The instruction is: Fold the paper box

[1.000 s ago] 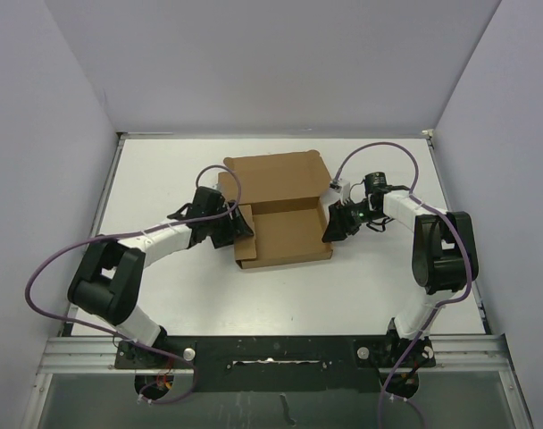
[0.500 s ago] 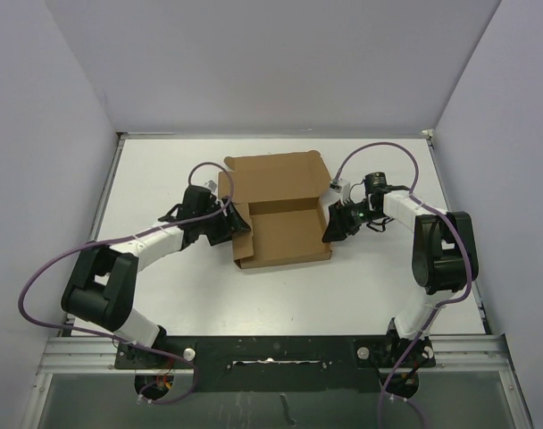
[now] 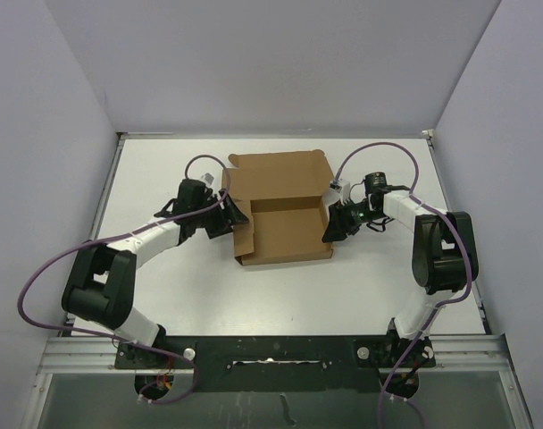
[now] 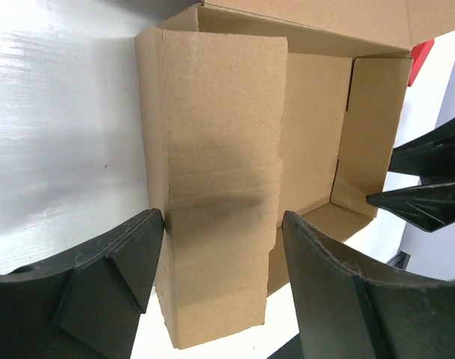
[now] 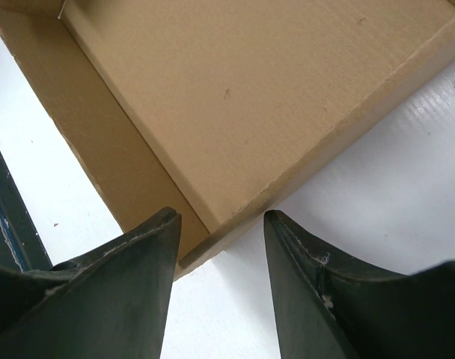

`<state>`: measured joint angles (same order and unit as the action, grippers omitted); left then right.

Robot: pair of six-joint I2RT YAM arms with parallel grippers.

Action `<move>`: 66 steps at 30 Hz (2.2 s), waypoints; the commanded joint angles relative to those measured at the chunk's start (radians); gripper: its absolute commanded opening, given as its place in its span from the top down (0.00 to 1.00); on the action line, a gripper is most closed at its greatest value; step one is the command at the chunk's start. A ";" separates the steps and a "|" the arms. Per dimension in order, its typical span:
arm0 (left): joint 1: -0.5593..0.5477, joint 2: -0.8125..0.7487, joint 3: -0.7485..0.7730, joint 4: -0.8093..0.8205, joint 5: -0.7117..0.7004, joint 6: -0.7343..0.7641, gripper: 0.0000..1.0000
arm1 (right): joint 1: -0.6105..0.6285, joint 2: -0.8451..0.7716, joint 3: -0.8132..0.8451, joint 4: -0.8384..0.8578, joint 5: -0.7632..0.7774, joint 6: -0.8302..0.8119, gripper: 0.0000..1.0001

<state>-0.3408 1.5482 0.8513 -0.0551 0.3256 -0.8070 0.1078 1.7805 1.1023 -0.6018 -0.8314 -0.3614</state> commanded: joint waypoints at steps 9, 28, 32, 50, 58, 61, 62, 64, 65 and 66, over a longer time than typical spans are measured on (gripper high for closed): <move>-0.030 0.126 0.149 -0.120 -0.103 0.084 0.48 | 0.010 -0.004 0.027 -0.001 -0.029 -0.012 0.51; -0.169 0.224 0.361 -0.448 -0.485 0.211 0.86 | 0.015 -0.003 0.028 -0.001 -0.027 -0.013 0.51; -0.187 0.226 0.374 -0.454 -0.516 0.222 0.74 | 0.015 -0.003 0.028 0.000 -0.026 -0.013 0.51; -0.227 0.287 0.438 -0.491 -0.591 0.267 0.73 | 0.018 0.003 0.030 -0.001 -0.024 -0.014 0.51; -0.225 0.331 0.428 -0.483 -0.571 0.250 0.70 | 0.019 0.003 0.030 -0.001 -0.022 -0.014 0.51; -0.224 0.339 0.422 -0.483 -0.570 0.251 0.89 | 0.020 0.005 0.030 -0.001 -0.022 -0.014 0.51; -0.225 0.339 0.422 -0.482 -0.574 0.254 1.00 | 0.019 0.005 0.030 -0.002 -0.022 -0.014 0.51; -0.227 0.340 0.423 -0.493 -0.599 0.265 1.00 | 0.020 0.005 0.030 0.000 -0.022 -0.014 0.51; -0.228 0.342 0.425 -0.502 -0.615 0.277 1.00 | 0.020 0.005 0.030 -0.001 -0.022 -0.014 0.51; -0.233 0.344 0.428 -0.513 -0.632 0.286 1.00 | 0.018 0.005 0.030 0.000 -0.021 -0.015 0.51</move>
<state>-0.5678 1.8641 1.2560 -0.5369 -0.2401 -0.5518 0.1253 1.7805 1.1034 -0.6044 -0.8314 -0.3618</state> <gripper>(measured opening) 0.030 0.492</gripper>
